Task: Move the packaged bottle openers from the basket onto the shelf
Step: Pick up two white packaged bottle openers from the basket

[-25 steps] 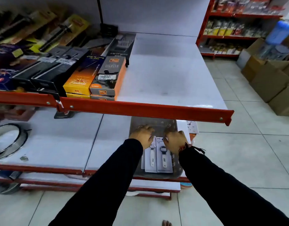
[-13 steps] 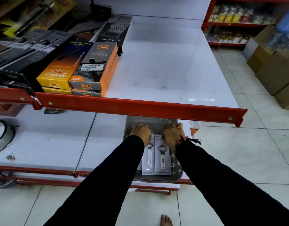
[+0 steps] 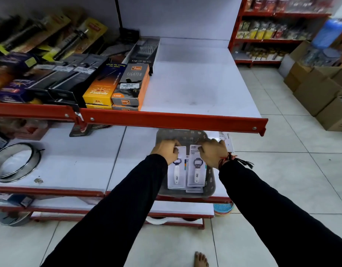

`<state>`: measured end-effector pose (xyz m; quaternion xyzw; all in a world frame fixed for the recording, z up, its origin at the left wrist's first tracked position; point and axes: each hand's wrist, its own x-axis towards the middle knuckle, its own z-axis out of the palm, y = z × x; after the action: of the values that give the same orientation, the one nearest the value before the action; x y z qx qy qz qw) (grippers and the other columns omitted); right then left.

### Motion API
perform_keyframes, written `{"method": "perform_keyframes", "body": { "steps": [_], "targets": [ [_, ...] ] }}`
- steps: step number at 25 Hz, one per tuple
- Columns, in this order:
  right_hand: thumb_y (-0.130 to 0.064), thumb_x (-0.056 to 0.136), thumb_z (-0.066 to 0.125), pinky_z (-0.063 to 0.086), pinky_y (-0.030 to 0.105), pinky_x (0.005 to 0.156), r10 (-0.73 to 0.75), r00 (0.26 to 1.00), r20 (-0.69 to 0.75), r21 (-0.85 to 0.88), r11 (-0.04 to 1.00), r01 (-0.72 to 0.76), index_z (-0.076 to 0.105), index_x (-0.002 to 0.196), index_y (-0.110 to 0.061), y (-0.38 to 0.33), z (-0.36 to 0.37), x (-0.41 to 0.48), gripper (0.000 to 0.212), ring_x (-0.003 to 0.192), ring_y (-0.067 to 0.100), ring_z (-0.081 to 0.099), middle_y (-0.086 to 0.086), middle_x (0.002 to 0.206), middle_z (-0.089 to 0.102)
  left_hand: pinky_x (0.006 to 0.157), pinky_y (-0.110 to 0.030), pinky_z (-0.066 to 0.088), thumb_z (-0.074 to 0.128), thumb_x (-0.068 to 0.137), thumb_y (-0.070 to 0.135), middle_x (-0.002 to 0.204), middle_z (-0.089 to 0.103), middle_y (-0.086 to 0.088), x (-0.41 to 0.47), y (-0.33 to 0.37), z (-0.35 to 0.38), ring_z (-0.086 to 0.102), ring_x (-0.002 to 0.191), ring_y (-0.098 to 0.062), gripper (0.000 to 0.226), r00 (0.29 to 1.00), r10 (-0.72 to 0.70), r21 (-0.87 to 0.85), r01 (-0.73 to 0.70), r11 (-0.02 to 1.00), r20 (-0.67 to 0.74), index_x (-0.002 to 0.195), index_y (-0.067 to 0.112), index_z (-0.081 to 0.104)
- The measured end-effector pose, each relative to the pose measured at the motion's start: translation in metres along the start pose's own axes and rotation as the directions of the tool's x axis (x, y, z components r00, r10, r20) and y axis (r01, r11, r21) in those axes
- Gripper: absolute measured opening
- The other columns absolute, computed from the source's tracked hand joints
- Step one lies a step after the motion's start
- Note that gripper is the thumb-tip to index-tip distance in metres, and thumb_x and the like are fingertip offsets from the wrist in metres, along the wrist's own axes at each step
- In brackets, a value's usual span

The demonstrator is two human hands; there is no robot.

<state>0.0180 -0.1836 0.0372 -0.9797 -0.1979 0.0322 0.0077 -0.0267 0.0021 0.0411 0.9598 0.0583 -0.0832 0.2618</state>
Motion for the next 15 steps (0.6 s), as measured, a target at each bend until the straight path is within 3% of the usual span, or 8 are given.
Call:
{"method": "perform_keyframes", "body": {
  "steps": [3, 6, 10, 12, 15],
  "targets": [
    [-0.017, 0.094, 0.04, 0.051, 0.042, 0.077, 0.027, 0.997, -0.076, 0.121, 0.992, -0.018, 0.049, 0.134, -0.014, -0.008, -0.031, -0.03, 0.041, 0.11, 0.035, 0.055, 0.012, 0.126, 0.055, 0.086, -0.035, 0.056, 0.046, 0.099, 0.017, 0.115, 0.072, -0.012, -0.032, 0.008, -0.022, 0.069, 0.1, -0.031, 0.032, 0.992, 0.065, 0.024, -0.063, 0.998, -0.108, 0.122, 0.015, 0.067],
    [-0.014, 0.093, 0.04, 0.052, 0.045, 0.081, 0.042, 0.997, -0.065, 0.116, 0.993, -0.034, 0.045, 0.139, -0.015, -0.019, -0.059, -0.059, 0.046, 0.121, 0.033, 0.048, 0.01, 0.128, 0.052, 0.082, -0.033, 0.055, 0.047, 0.098, 0.015, 0.111, 0.073, -0.01, -0.064, 0.018, -0.042, 0.069, 0.098, -0.028, 0.03, 0.981, 0.11, 0.033, -0.106, 0.994, -0.16, 0.119, 0.016, 0.069],
    [-0.015, 0.094, 0.039, 0.052, 0.044, 0.084, 0.017, 0.992, -0.128, 0.093, 0.996, -0.005, 0.051, 0.133, -0.014, -0.032, -0.102, -0.095, 0.041, 0.119, 0.031, 0.052, 0.008, 0.123, 0.056, 0.082, -0.033, 0.055, 0.048, 0.097, 0.015, 0.105, 0.073, -0.01, -0.1, 0.036, -0.074, 0.069, 0.096, -0.03, 0.03, 0.962, 0.19, 0.064, -0.181, 0.981, -0.197, 0.118, 0.015, 0.069],
    [-0.016, 0.094, 0.039, 0.05, 0.04, 0.08, -0.011, 0.98, -0.197, 0.083, 0.996, 0.028, 0.055, 0.125, -0.013, -0.035, -0.13, -0.106, 0.035, 0.112, 0.031, 0.055, 0.007, 0.118, 0.058, 0.08, -0.032, 0.055, 0.048, 0.096, 0.015, 0.104, 0.073, -0.009, -0.112, 0.046, -0.097, 0.069, 0.096, -0.03, 0.029, 0.946, 0.23, 0.075, -0.219, 0.973, -0.23, 0.116, 0.015, 0.069],
    [-0.019, 0.094, 0.04, 0.044, 0.035, 0.071, -0.026, 0.959, -0.283, 0.086, 0.995, 0.053, 0.057, 0.119, -0.012, -0.033, -0.176, -0.108, 0.03, 0.105, 0.034, 0.059, 0.01, 0.111, 0.059, 0.089, -0.037, 0.057, 0.049, 0.094, 0.015, 0.115, 0.071, -0.009, -0.118, 0.066, -0.14, 0.068, 0.103, -0.028, 0.033, 0.923, 0.276, 0.105, -0.256, 0.961, -0.269, 0.12, 0.015, 0.068]
  ]
}}
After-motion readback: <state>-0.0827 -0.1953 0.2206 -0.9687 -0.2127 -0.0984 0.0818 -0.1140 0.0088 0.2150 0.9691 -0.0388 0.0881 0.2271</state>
